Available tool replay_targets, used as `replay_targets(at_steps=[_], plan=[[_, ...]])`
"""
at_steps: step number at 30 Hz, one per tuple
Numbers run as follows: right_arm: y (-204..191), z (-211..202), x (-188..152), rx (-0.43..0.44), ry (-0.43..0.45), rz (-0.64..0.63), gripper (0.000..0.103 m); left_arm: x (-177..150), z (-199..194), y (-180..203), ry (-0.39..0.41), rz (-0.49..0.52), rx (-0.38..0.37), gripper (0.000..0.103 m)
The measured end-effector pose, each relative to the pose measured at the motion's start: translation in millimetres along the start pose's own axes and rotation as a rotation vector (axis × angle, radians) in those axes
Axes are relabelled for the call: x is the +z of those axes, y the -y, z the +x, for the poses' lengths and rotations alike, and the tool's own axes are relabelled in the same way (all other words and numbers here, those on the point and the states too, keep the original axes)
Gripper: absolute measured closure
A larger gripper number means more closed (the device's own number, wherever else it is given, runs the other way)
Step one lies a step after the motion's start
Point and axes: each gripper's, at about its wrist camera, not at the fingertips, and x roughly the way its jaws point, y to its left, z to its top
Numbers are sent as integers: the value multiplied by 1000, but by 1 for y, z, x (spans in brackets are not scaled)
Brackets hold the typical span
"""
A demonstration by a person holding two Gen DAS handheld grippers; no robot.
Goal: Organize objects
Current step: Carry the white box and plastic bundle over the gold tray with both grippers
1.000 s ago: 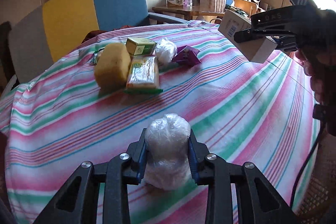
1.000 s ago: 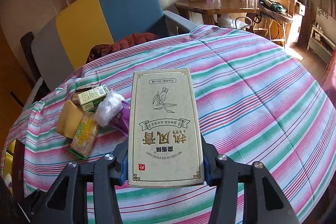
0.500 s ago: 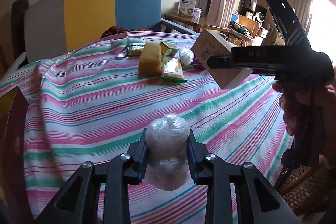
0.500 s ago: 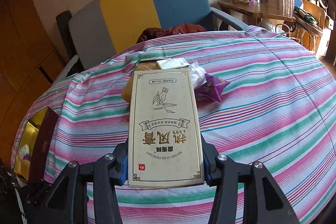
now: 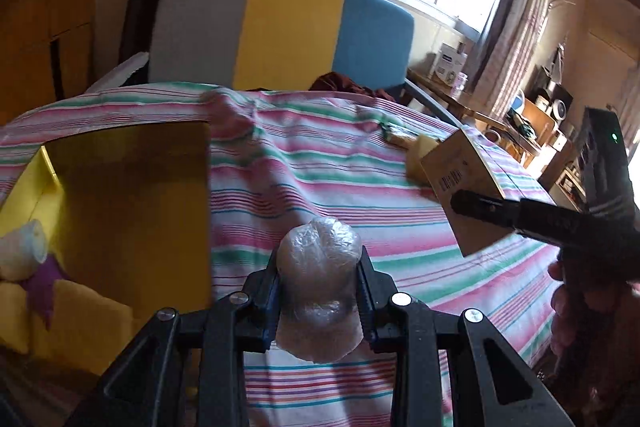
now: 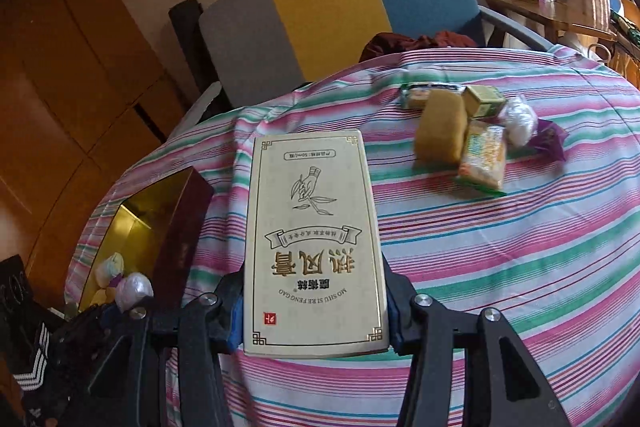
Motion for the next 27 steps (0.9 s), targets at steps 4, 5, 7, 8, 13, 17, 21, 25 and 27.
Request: replay_targets(at_steps=[4, 5, 7, 8, 13, 17, 21, 25, 27], plan=[[-38, 9, -4, 43, -16, -38, 51, 12, -11, -47, 16, -56, 65, 71], [-48, 10, -5, 52, -19, -50, 51, 15, -12, -59, 19, -72, 81, 71], [-68, 14, -5, 81, -30, -78, 51, 20, -14, -83, 21, -108, 112, 71], [-78, 17, -5, 86, -34, -98, 51, 22, -15, -94, 21, -122, 129, 71], [-124, 24, -14, 103, -51, -210, 51, 30, -11, -137, 1, -176, 196, 70], [-150, 34, -23, 129, -84, -241, 51, 34, -2, -161, -19, -182, 237, 70], [-168, 45, -33, 135, -111, -277, 51, 36, 9, -183, -71, -245, 254, 60], [-182, 50, -41, 131, -124, -316, 51, 28, -6, -191, -28, -285, 267, 33], [-187, 54, -43, 121, -133, -333, 51, 21, -19, -190, 0, -312, 263, 26]])
